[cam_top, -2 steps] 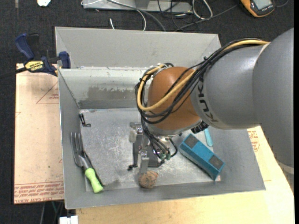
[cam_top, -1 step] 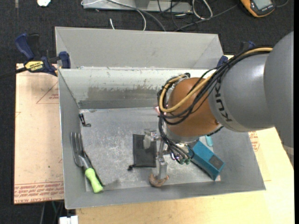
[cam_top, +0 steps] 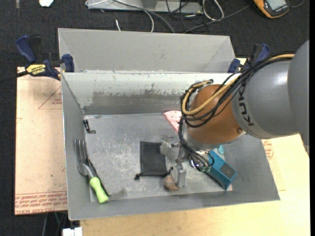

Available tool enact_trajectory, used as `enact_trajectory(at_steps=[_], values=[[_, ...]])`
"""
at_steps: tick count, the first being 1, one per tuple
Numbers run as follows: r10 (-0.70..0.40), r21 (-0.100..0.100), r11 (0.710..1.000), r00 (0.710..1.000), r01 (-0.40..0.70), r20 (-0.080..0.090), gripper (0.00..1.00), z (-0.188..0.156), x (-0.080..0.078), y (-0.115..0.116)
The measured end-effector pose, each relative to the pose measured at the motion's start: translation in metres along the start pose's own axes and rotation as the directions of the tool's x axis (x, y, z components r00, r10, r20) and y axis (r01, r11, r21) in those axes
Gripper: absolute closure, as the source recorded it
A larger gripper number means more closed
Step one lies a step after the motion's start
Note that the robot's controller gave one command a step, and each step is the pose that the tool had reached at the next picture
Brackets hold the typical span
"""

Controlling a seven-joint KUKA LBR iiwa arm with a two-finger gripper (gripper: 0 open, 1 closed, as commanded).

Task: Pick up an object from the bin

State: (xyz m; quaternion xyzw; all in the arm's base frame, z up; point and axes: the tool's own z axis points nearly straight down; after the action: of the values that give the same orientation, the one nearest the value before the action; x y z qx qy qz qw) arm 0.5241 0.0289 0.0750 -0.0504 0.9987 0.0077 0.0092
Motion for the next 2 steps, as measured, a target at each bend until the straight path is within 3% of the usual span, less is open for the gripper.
enact_trajectory(at_steps=[1, 2], values=[[0.199, 0.003, 0.98, 0.98, -0.199, -0.004, 0.0, -0.017, 0.016, 0.004], [-0.01, 0.003, 1.0, 1.0, 0.01, -0.002, 0.0, -0.031, 0.006, 0.021]])
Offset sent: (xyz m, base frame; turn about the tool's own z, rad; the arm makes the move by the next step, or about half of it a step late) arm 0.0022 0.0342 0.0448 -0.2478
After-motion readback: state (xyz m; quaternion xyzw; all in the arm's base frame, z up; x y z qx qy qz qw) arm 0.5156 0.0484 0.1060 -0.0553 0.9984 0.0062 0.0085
